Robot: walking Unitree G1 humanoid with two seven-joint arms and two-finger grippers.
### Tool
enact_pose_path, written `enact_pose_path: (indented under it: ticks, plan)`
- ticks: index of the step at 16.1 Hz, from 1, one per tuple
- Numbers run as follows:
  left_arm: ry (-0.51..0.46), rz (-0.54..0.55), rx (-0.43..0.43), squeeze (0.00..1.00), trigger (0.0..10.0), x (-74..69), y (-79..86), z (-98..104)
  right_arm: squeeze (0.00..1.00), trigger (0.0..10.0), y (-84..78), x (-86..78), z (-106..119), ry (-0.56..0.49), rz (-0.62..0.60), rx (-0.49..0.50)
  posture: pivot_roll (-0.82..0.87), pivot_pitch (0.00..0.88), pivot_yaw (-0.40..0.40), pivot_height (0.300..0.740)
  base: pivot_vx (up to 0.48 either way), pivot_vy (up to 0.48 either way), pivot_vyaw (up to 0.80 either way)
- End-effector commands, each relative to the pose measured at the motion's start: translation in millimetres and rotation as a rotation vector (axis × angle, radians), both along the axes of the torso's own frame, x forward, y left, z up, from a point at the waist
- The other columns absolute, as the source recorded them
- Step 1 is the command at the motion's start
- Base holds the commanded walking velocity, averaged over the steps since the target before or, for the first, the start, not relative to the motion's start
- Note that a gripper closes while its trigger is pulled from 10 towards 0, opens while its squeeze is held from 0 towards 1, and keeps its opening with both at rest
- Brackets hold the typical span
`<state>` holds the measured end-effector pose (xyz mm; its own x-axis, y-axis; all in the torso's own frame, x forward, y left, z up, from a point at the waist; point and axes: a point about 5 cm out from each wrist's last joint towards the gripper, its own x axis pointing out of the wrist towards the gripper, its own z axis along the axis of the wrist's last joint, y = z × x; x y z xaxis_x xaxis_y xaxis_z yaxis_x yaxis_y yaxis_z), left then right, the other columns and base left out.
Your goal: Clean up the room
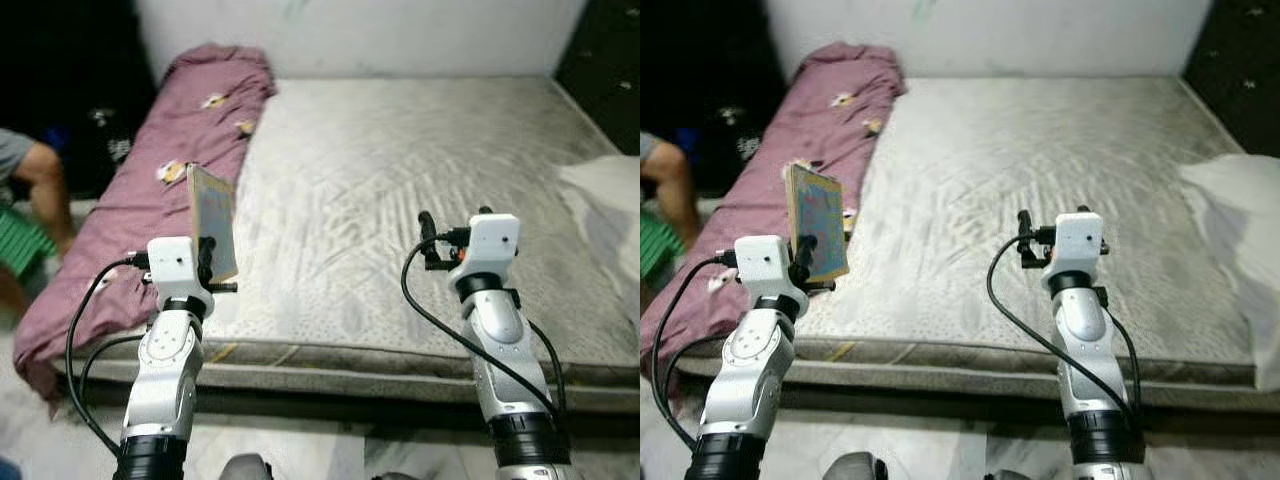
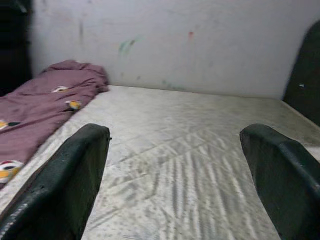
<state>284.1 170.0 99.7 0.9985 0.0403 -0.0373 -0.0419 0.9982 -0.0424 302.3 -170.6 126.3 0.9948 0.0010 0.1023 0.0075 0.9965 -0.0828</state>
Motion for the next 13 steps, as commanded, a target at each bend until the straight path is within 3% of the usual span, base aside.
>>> enact_pose_path:
  ticks: [1,4,8,13]
  plan:
    - [-0.062,-0.001,0.012,0.00,10.0,2.8,1.7,11,0.00,10.0,0.4,1.5,2,-0.005,-0.001,0.008,-0.01,0.000,0.035,0.740,0.000,0.000,0.00]
    - [-0.092,-0.040,0.063,0.00,10.0,4.0,1.0,15,0.00,10.0,1.8,4.2,6,-0.017,0.001,-0.005,-0.01,0.000,0.032,0.740,0.000,0.000,0.00]
    - [-0.071,-0.034,0.039,0.00,10.0,-2.0,0.9,13,0.00,10.0,4.6,-0.1,2,-0.006,0.007,0.008,-0.01,0.000,0.042,0.740,0.000,0.000,0.00]
    - [-0.065,-0.041,0.024,0.00,10.0,-2.8,-1.2,10,0.00,10.0,-0.4,-3.3,-5,0.016,0.002,-0.018,-0.01,0.000,0.034,0.740,0.000,-0.437,0.00]
